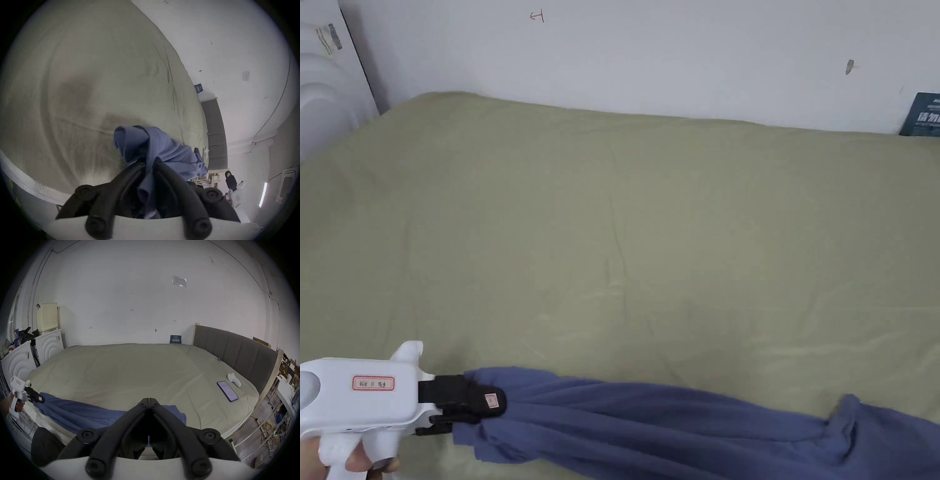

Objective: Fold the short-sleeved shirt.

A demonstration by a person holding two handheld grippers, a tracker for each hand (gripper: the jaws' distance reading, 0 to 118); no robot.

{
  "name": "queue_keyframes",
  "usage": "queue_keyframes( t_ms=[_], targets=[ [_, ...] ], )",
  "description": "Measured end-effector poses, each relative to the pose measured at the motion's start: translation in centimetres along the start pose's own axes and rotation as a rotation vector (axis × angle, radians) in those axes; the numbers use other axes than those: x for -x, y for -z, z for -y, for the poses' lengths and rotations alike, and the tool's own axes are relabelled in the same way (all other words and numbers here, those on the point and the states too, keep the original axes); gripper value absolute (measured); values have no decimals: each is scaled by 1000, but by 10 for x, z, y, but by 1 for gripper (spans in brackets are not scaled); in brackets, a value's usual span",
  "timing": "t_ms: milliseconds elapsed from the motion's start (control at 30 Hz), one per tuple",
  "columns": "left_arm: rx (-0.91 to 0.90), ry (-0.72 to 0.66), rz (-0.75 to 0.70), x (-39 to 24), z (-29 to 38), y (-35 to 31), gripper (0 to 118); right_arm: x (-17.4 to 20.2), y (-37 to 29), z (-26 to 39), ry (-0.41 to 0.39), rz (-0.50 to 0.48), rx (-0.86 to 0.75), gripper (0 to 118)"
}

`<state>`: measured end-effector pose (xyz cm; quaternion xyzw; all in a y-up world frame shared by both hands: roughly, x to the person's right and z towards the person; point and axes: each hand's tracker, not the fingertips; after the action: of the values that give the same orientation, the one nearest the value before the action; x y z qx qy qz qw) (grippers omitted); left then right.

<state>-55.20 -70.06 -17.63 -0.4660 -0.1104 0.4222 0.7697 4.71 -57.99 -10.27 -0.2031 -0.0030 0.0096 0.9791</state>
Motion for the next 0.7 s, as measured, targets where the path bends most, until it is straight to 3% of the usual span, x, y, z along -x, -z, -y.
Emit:
queue_keyframes(
  t_ms=[333,500,700],
  targets=[
    [-153,-41,-82,4,-6,-77,6,-2,3,-2,-6,-21,-19,0],
    [-112,100,-173,-55,13,-73,6,-5,-1,1,-3,-26,-28,0],
    [-50,334,-165,-157,43,-30,6,-13,-12,4,-1,-22,-47,0]
  ],
)
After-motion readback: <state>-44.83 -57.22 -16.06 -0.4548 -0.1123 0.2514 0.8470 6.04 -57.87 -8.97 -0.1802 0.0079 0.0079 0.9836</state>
